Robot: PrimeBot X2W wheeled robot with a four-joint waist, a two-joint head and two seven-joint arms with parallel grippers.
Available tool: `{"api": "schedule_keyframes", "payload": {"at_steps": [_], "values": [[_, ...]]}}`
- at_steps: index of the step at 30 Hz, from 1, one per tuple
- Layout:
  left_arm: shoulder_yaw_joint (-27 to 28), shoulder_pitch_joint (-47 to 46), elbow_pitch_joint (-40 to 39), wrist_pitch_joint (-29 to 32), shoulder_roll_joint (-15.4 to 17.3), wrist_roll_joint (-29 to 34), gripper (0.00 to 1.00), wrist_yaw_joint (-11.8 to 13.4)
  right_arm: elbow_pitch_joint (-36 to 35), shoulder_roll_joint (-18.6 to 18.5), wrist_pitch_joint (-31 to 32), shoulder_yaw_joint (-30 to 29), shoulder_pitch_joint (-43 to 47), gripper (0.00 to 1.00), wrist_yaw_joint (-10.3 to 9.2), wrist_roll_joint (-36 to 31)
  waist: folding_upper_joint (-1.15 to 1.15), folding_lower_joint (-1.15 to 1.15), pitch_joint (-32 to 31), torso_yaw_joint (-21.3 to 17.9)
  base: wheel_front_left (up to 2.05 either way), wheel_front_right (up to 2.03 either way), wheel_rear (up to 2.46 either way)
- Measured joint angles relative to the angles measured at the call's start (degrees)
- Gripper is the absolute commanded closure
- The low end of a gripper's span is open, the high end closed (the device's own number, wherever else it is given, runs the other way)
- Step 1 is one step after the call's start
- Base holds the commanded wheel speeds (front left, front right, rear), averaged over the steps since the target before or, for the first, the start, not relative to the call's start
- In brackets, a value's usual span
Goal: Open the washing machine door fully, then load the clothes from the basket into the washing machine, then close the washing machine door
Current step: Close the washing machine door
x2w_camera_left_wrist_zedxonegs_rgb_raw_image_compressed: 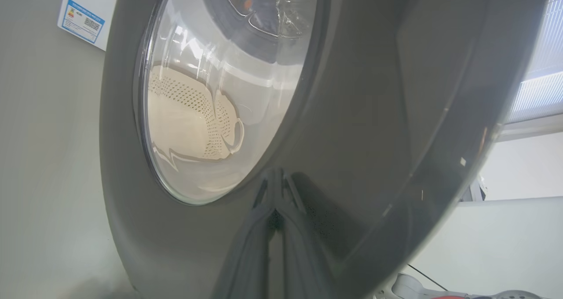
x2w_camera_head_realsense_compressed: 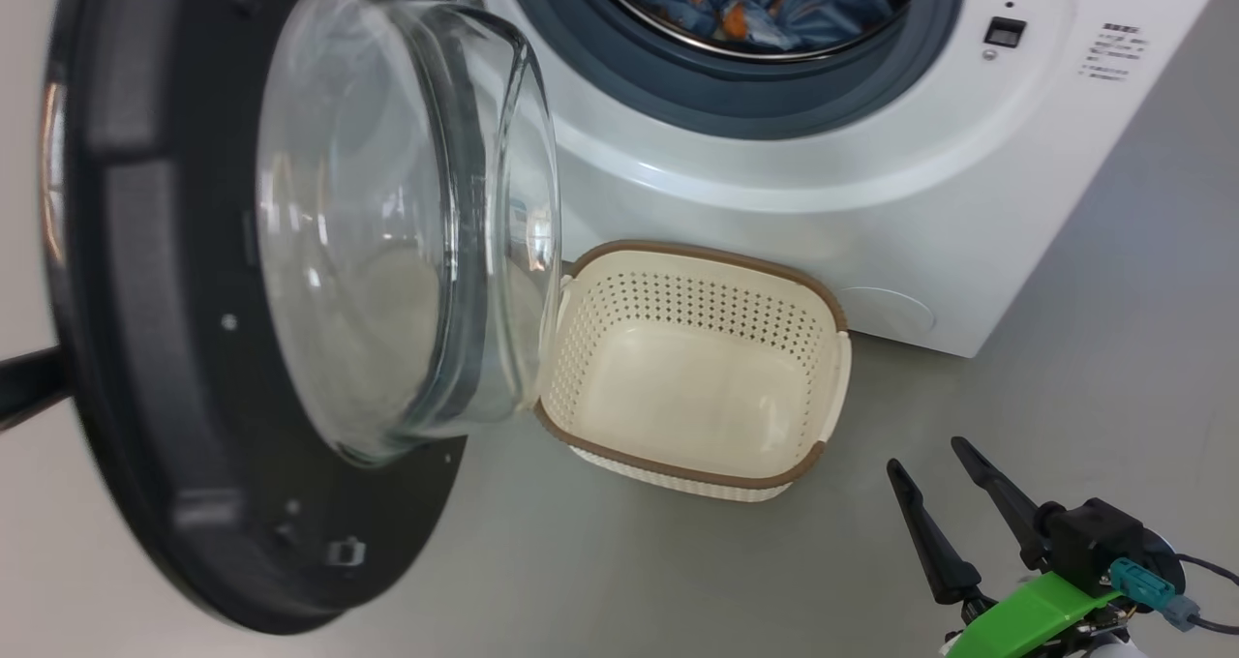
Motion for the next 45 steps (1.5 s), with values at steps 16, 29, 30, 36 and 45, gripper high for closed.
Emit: {"api": "schedule_keyframes", "payload": {"at_steps": [16, 29, 30, 36, 45], "values": [[0.0, -1.8, -7.7, 4.6, -8.2, 0.9, 1.0, 0.0, -1.4, 2.5, 0.0, -1.5, 0.2, 0.0, 0.0, -0.1, 0.0, 0.0, 0.6, -7.1, 0.0, 0.0, 0.0], [-1.3, -6.4, -9.2, 4.7, -12.1, 3.2, 1.0, 0.0, -2.8, 5.6, 0.0, -3.0, 0.2, 0.0, 0.0, -0.7, 0.0, 0.0, 1.9, -15.4, 0.0, 0.0, 0.0], [-1.3, -6.8, -9.2, 4.5, -12.3, 3.4, 1.0, 0.0, -2.9, 5.8, 0.0, -3.1, 0.1, 0.0, 0.0, -0.7, 0.0, 0.0, 2.1, -16.1, 0.0, 0.0, 0.0], [-1.3, -9.3, -8.5, 2.9, -13.3, 4.7, 1.0, -0.2, -3.3, 7.2, 0.0, -4.1, 0.0, 0.0, 0.0, -0.7, 0.0, 0.0, 3.1, -20.0, 0.0, 0.0, 0.0], [-1.5, -14.1, -4.6, -2.5, -15.3, 7.0, 1.0, -0.2, -3.8, 8.2, 0.0, -4.4, -1.2, 0.0, 0.0, -1.1, 0.0, 0.0, 4.6, -24.6, 0.0, 0.0, 0.0]]}}
